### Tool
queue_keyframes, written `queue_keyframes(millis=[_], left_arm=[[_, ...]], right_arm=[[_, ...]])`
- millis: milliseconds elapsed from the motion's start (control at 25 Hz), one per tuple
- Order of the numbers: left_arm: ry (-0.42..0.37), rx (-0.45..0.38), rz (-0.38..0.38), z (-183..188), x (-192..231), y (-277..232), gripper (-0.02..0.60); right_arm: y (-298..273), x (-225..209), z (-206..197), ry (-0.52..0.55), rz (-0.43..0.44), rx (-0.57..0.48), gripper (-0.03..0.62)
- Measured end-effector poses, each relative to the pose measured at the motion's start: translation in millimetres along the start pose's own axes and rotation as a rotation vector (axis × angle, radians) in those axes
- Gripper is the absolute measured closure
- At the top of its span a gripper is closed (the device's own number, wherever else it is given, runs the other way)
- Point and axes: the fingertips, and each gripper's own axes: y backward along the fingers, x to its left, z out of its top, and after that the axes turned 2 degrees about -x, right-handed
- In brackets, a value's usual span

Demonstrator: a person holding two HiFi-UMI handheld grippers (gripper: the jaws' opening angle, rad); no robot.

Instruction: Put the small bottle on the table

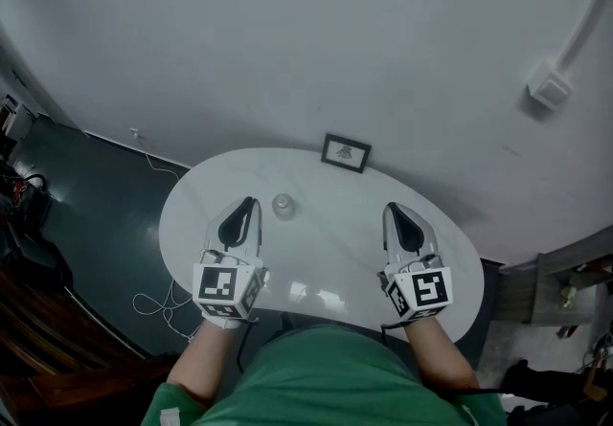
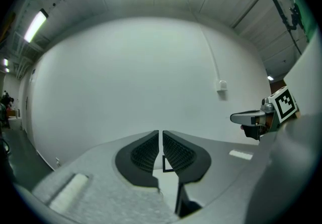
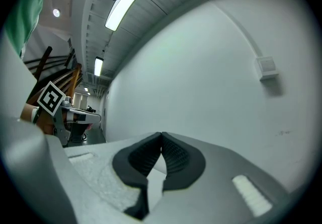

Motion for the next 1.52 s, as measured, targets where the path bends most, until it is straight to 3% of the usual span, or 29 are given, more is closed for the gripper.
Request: queue_keyframes(millis=[600,1520], left_arm=[[0.062,0.035,0.037,-19.7,19.0,-4.1,0.549],[0.059,0.059,0.011,-36.0,28.3,-2.7,0.549]], right_arm=[[-8.6,-1.4,-14.1,-0.017,-0.02,0.033,0.596],[-7.0,2.6,-17.8,-0.01,-0.052,0.046,0.596]])
